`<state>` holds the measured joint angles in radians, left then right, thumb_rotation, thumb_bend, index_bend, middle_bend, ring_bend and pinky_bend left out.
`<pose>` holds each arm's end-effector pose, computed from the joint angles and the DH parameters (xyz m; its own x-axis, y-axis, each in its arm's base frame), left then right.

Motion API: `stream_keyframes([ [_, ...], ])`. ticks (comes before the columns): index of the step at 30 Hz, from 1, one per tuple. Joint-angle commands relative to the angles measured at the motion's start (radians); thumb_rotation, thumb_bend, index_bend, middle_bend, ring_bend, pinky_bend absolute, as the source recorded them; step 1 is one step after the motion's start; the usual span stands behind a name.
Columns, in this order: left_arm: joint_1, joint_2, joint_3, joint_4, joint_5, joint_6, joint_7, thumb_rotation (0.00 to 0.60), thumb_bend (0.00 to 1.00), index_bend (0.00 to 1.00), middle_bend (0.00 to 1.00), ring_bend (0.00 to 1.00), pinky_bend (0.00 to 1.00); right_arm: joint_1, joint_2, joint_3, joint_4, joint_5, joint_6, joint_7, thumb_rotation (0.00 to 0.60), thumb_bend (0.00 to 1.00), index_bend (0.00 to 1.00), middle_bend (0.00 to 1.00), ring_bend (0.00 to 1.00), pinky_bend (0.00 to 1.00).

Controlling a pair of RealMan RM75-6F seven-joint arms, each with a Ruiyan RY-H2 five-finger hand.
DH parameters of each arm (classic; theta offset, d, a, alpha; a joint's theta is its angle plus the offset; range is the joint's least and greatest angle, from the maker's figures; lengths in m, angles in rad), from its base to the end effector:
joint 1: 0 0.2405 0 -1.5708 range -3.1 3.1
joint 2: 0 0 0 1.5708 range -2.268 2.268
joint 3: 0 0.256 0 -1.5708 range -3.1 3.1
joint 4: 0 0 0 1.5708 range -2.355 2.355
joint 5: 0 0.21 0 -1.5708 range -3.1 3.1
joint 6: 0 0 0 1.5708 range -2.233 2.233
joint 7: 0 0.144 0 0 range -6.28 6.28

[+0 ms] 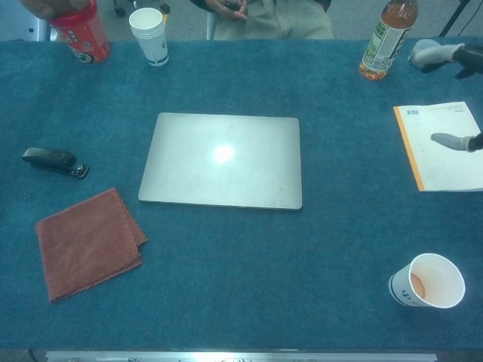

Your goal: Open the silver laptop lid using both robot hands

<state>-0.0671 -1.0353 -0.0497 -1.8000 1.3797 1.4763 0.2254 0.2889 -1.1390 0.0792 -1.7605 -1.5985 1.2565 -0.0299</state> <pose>-0.2990 0.1721 0.1724 0.4924 0.0505 0.8689 0.8624 0.1066 -0.4949 -0.2287 -0.2309 0.1102 0.3291 -0.1449 0.9331 -0.9076 -0.3214 0.2702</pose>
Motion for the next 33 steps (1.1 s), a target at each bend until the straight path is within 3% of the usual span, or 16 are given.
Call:
stream_keyframes([
  [1,0.002,0.002,0.001,-0.002,0.001,0.002,-0.001,0.600,0.55,0.14,0.16,0.11,0.17,0.039,-0.032,0.019,-0.012,0.028,-0.050,-0.024,0.600,0.05,0.17,0.23,0.13,0.26],
  [12,0.004,0.011,0.002,-0.009,0.002,0.001,-0.002,0.600,0.55,0.14,0.16,0.11,0.17,0.176,-0.160,0.081,-0.041,0.177,-0.210,-0.138,0.600,0.00,0.14,0.20,0.09,0.25],
  [21,0.002,0.015,0.003,-0.009,0.006,-0.003,-0.005,0.600,0.55,0.14,0.16,0.11,0.17,0.286,-0.274,0.116,-0.018,0.296,-0.298,-0.259,0.600,0.00,0.12,0.18,0.06,0.18],
  [33,0.005,0.020,0.006,-0.005,0.011,-0.002,-0.021,0.600,0.55,0.14,0.16,0.11,0.17,0.383,-0.401,0.107,0.003,0.381,-0.323,-0.408,0.600,0.00,0.08,0.14,0.00,0.05],
])
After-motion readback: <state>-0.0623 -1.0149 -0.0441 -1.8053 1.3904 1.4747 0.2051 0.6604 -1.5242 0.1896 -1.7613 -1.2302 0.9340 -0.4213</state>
